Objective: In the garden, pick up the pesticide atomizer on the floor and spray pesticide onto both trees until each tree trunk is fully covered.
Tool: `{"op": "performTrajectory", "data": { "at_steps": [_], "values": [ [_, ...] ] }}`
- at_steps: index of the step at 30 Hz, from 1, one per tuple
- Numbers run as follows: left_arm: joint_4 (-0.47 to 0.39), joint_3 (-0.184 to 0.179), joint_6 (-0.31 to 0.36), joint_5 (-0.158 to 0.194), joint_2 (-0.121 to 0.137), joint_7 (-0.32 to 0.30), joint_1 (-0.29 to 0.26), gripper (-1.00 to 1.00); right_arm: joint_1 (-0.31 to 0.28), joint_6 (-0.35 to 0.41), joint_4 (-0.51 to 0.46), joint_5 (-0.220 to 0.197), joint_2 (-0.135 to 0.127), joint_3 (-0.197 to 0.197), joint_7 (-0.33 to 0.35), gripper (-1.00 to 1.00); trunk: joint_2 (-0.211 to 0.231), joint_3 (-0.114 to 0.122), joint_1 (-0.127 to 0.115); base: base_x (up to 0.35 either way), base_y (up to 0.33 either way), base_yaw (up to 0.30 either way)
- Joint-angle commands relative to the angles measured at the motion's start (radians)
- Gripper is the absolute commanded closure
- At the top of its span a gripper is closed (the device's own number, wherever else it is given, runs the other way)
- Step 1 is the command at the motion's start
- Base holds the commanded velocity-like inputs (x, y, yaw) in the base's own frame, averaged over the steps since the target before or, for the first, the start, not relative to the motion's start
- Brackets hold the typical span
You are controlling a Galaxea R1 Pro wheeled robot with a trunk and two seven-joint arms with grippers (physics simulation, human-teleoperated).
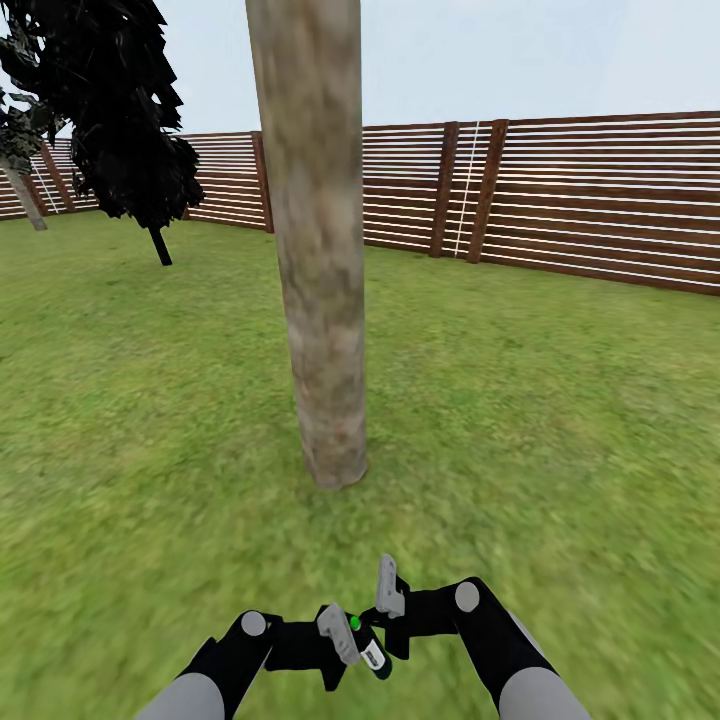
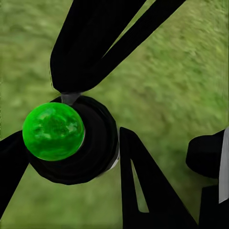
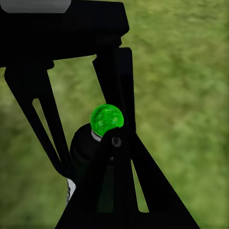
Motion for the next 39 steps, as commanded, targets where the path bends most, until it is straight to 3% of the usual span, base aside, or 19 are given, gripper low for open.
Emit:
{"op": "performTrajectory", "data": {
  "at_steps": [1,6,15,17,20,22,23,26,31,32,34,36,38,39],
  "values": [
    [-0.001,0.008,-0.003,-0.011,-0.001,-0.002,0.000,1.00,-0.001,-0.004,-0.001,0.008,0.002,-0.008,0.005,1.00,0.000,-0.001,0.000,0.000,0.000,0.000],
    [-0.010,0.002,0.001,-0.023,0.008,0.001,0.002,1.00,-0.001,-0.004,-0.001,0.008,0.002,-0.008,0.005,1.00,0.000,-0.001,0.000,0.000,0.000,0.000],
    [-0.013,-0.001,-0.002,-0.026,0.167,0.001,0.013,1.00,-0.001,-0.003,-0.003,0.009,0.002,-0.008,0.004,1.00,0.000,-0.001,0.000,0.000,0.000,0.000],
    [-0.014,-0.002,-0.003,-0.049,0.198,0.000,0.016,1.00,-0.001,-0.003,-0.003,0.009,0.002,-0.008,0.004,1.00,0.000,-0.001,0.000,0.000,0.000,0.000],
    [-0.017,-0.001,-0.001,-0.113,0.241,0.001,0.015,1.00,-0.001,-0.004,-0.003,0.010,0.002,-0.009,0.004,1.00,0.000,-0.001,0.000,0.000,0.000,0.000],
    [-0.020,0.000,-0.001,-0.128,0.268,0.001,0.015,1.00,-0.001,-0.004,-0.002,0.011,0.002,-0.009,0.004,1.00,0.000,-0.001,0.000,0.000,0.000,0.000],
    [-0.028,-0.001,-0.001,-0.132,0.287,0.001,0.015,1.00,-0.001,-0.004,-0.002,0.011,0.002,-0.011,0.004,-1.00,0.000,-0.001,0.000,0.000,0.000,0.000],
    [-0.079,-0.001,0.002,-0.137,0.316,0.002,0.016,1.00,-0.001,-0.005,-0.002,0.011,0.002,-0.013,0.004,-1.00,0.000,-0.001,0.000,0.000,0.000,0.000],
    [-0.121,0.008,0.018,-0.137,0.323,0.016,0.012,1.00,-0.001,-0.006,-0.005,0.013,0.002,-0.014,-0.004,-1.00,0.000,-0.001,0.000,0.000,0.000,0.000],
    [-0.122,0.012,0.035,-0.136,0.324,0.042,0.011,1.00,-0.001,-0.007,-0.004,0.014,0.002,-0.015,-0.024,-1.00,0.000,-0.001,0.000,0.000,0.000,0.000],
    [-0.120,0.014,0.086,-0.132,0.323,0.104,0.011,1.00,0.001,-0.008,0.006,0.013,-0.039,-0.025,-0.111,-1.00,0.000,-0.001,0.000,0.000,0.000,0.000],
    [-0.114,0.017,0.184,-0.125,0.314,0.188,0.010,1.00,0.003,-0.008,0.092,0.011,-0.080,-0.070,-0.317,-1.00,0.000,-0.001,0.000,0.000,0.000,0.000],
    [-0.110,0.019,0.269,-0.120,0.300,0.242,0.010,1.00,0.004,-0.009,0.214,0.010,-0.103,-0.177,-0.565,-1.00,0.000,-0.001,0.000,0.000,0.000,0.000],
    [-0.109,0.019,0.298,-0.116,0.289,0.260,0.010,1.00,0.004,-0.009,0.255,0.010,-0.111,-0.221,-0.649,-1.00,0.000,-0.001,0.000,0.000,0.000,0.000]
  ]
}}
